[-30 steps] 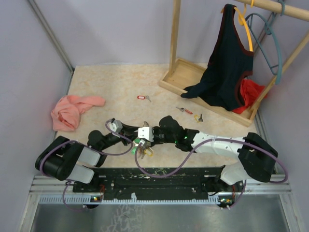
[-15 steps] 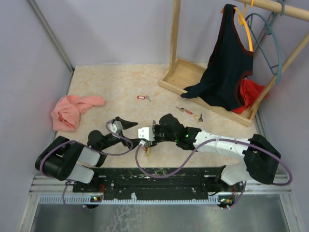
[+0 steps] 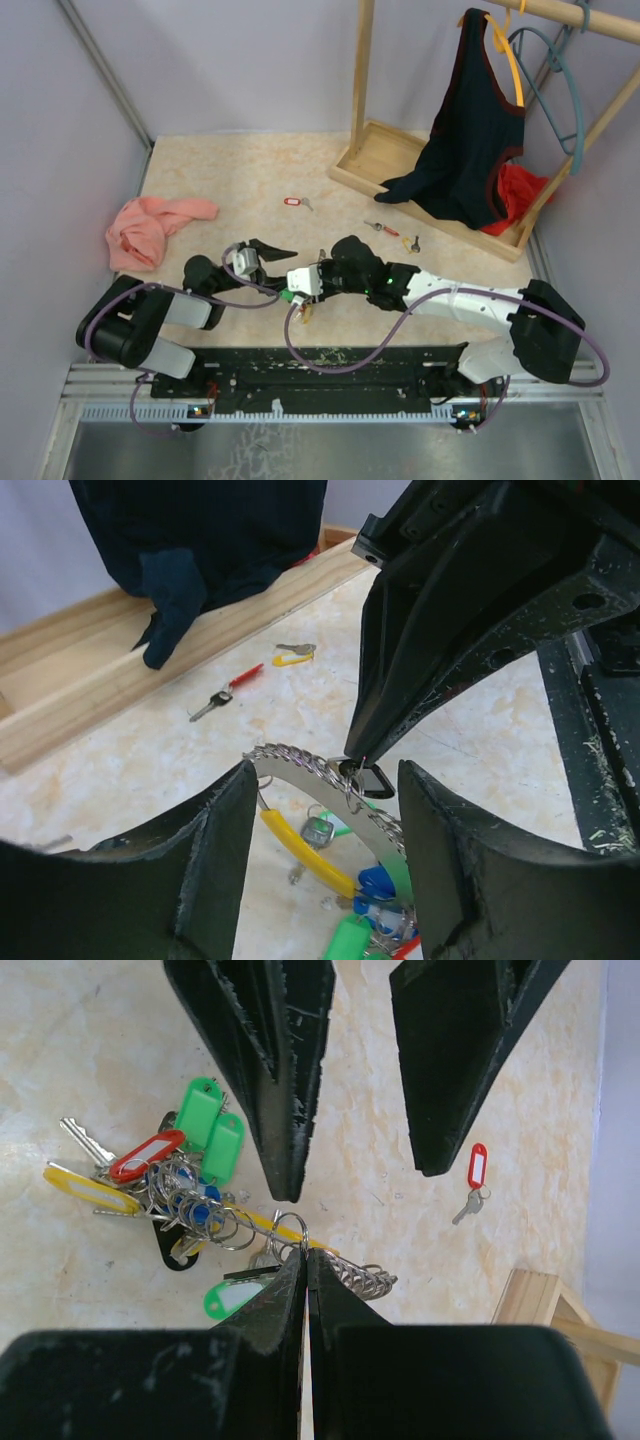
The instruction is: Put the keys on the keyring
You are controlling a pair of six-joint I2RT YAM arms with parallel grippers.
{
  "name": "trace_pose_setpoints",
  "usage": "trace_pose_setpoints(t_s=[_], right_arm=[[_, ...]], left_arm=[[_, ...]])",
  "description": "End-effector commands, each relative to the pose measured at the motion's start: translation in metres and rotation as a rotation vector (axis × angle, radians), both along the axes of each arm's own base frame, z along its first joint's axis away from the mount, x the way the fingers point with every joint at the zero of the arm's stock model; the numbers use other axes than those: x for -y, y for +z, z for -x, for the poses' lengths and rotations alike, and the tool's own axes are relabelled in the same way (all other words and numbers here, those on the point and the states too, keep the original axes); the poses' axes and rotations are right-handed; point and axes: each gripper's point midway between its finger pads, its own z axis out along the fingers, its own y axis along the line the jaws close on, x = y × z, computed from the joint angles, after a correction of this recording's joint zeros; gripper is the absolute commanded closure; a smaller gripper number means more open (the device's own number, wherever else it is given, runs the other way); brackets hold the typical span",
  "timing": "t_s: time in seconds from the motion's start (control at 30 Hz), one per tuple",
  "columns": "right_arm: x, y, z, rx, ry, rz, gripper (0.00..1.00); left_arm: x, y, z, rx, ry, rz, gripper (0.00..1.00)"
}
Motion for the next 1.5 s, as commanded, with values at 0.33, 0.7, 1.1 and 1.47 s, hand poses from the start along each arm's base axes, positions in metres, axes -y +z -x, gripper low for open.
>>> trace_pose_setpoints(t_s=[0.33,0.7,1.1,1.47], right_arm=[[-0.018,0.062,-0.001,0.103,0.044,-0.142,1.0],[-0.019,0.063,0.0,0.106,0.052,-0.152,1.0],[-0.021,0.068,0.003,0.101,0.069,-0.173,1.0],[-0.014,0.062,0.007,0.062,0.046,-0.173,1.0]], left_arm=[[0.012,-0.014,-0.001,-0.013,-0.121,-0.066,0.46],[0.019,-0.025,-0.002,-0.097,-0.175,-0.07,0.55],[0.025,-0.028,-0.001,-0.142,-0.196,-0.053,0.66],[0.018,-0.003,-0.005,-0.141,-0.089,0.081,0.83]])
